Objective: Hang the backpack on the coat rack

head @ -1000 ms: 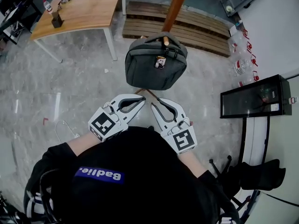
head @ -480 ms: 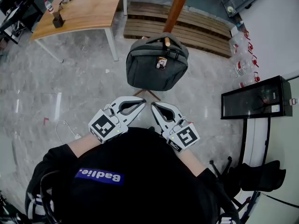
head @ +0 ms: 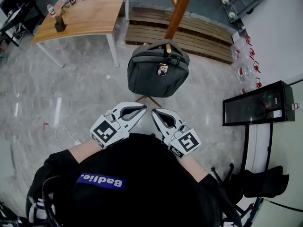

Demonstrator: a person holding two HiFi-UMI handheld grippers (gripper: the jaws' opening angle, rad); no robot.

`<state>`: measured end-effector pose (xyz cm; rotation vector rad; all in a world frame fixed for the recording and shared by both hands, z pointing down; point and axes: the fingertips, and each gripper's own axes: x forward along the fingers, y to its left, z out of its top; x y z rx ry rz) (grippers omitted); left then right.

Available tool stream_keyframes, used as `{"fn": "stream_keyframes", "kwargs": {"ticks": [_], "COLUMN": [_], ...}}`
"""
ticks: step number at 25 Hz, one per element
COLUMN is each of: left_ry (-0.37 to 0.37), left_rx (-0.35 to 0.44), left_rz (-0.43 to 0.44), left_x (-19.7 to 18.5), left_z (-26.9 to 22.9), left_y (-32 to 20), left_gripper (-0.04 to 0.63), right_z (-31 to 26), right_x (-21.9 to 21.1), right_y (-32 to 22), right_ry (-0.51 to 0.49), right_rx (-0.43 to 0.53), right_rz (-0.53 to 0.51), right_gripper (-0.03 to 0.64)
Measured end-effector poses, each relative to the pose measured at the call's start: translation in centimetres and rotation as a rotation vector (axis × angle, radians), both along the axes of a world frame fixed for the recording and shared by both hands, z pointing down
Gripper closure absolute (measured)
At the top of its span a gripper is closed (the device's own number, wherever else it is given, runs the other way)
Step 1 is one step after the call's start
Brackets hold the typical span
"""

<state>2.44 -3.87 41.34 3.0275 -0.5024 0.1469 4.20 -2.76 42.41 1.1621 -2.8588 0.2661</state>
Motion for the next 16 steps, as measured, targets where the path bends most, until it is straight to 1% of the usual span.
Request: {"fn": "stream_keyframes", "kwargs": {"ticks": [16], "left_ry": [-0.012], "left_rx": [0.002], "left_rz": [-0.008], "left_x": [-0.16], "left_z": [0.1], "left_y": [-0.07], "left_gripper": [0.589], "right_z": [0.04], "right_x": [-0.11], "right_y": [0.18], "right_ry": [-0.004], "right_rx": [-0.006], "right_rz": [-0.016], "right_gripper": [0.612]}}
